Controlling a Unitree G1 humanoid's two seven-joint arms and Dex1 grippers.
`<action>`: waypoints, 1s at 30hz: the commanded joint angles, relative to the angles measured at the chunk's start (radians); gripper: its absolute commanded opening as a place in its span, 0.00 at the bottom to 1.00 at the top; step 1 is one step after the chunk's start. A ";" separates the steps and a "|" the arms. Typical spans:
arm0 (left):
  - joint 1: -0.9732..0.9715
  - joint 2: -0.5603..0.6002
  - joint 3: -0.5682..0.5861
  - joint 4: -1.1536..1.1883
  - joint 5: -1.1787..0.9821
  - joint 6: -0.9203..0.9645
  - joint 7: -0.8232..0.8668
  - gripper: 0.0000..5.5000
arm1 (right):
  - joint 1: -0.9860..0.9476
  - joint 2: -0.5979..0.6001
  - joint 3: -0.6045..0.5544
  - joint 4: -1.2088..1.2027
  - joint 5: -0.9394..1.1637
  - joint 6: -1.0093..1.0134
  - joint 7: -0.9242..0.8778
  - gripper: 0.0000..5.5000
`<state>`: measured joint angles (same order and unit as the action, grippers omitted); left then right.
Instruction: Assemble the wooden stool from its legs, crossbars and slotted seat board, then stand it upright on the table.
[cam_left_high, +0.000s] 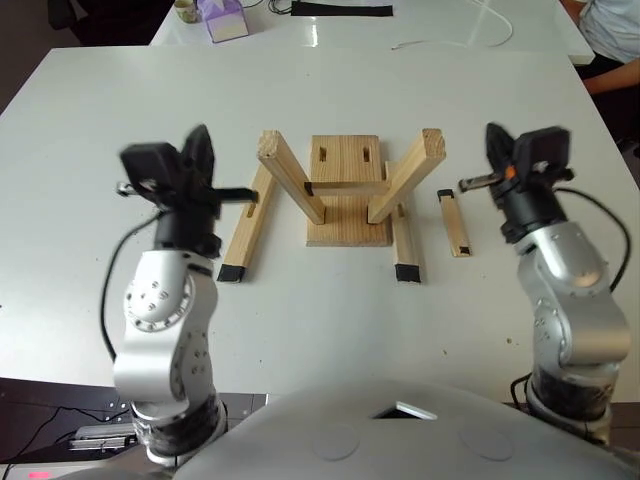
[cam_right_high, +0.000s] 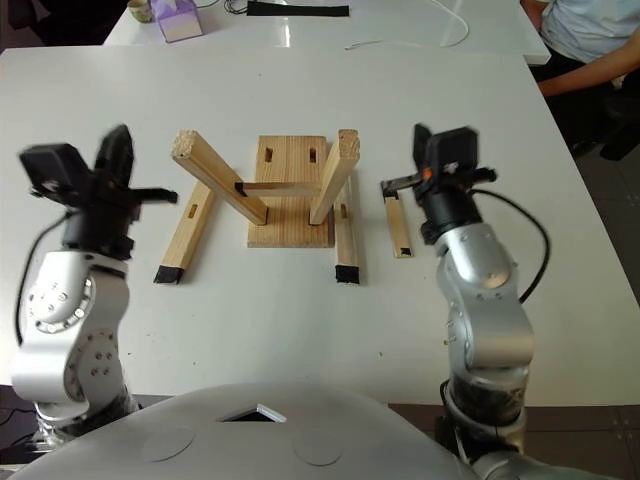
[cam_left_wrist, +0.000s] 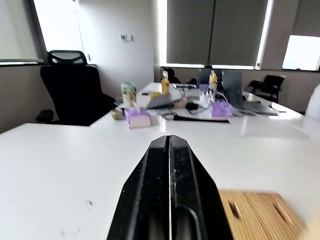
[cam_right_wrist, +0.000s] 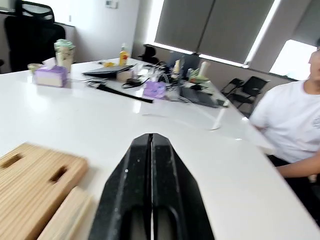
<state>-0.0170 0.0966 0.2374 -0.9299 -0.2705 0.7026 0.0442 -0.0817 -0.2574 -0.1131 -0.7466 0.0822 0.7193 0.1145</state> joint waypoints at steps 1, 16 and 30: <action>-0.502 0.003 0.183 0.073 -0.453 0.161 0.113 0.00 | -0.432 0.131 -0.195 0.004 0.466 0.244 0.011 0.01; -0.528 0.141 0.060 0.161 -1.002 0.290 0.273 0.00 | -0.718 -0.055 -0.177 0.138 1.024 0.405 0.164 0.01; -0.202 0.199 -0.207 0.366 -0.809 0.192 0.128 0.00 | -0.307 -0.217 0.191 0.196 0.675 0.101 0.392 0.01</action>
<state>-0.3528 0.2852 0.1031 -0.6600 -1.1354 0.8395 0.1938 -0.4472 -0.4964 0.0217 -0.5909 0.7744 0.7995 0.4983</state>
